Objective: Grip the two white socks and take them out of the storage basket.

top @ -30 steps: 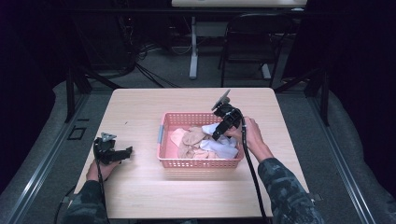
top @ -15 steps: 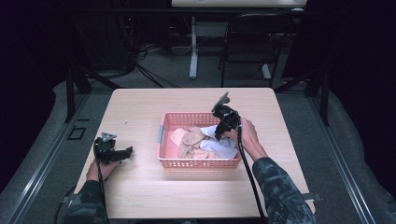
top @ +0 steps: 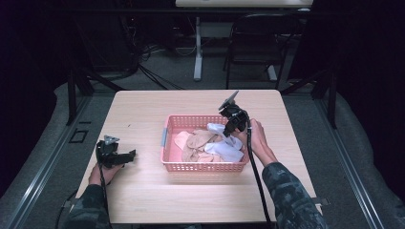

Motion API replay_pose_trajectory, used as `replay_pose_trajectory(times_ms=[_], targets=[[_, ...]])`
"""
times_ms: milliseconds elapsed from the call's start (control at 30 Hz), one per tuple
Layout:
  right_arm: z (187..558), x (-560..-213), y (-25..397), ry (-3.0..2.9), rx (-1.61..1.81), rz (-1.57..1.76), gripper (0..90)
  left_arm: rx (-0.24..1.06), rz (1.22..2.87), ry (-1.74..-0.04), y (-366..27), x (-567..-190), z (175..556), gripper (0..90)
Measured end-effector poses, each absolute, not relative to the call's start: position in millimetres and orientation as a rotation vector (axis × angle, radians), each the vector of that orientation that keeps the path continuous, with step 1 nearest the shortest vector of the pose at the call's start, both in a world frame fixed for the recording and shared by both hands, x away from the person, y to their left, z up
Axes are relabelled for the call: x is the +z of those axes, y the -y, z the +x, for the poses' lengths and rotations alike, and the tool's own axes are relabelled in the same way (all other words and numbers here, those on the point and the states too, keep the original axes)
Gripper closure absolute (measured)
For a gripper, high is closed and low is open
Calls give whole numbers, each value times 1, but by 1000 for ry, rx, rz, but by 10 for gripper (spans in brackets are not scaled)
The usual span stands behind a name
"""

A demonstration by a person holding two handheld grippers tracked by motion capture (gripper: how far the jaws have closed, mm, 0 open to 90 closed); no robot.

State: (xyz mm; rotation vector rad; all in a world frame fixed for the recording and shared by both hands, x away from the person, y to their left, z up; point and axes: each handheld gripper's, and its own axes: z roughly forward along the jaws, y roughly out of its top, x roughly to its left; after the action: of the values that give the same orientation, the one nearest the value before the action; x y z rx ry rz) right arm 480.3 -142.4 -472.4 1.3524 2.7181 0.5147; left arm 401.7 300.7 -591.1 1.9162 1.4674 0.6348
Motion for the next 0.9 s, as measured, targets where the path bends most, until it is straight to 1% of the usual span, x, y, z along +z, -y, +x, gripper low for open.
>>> replay_pose_trajectory(times_ms=[133,167,200,300,900], targets=[[477,-463,148,-2716,560,1339,862,634,1915,-1467,-301,-591,402,109],[475,-454,154,-2709,606,1329,862,633,1916,-1467,-301,-591,402,109],[475,-454,154,-2709,606,1329,862,633,1916,-1467,-301,-591,402,109],[471,-438,158,-2683,679,1314,863,633,1916,-1468,-300,-591,402,110],[452,-383,155,-2663,827,1190,862,632,1915,-1468,-300,-591,402,110]])
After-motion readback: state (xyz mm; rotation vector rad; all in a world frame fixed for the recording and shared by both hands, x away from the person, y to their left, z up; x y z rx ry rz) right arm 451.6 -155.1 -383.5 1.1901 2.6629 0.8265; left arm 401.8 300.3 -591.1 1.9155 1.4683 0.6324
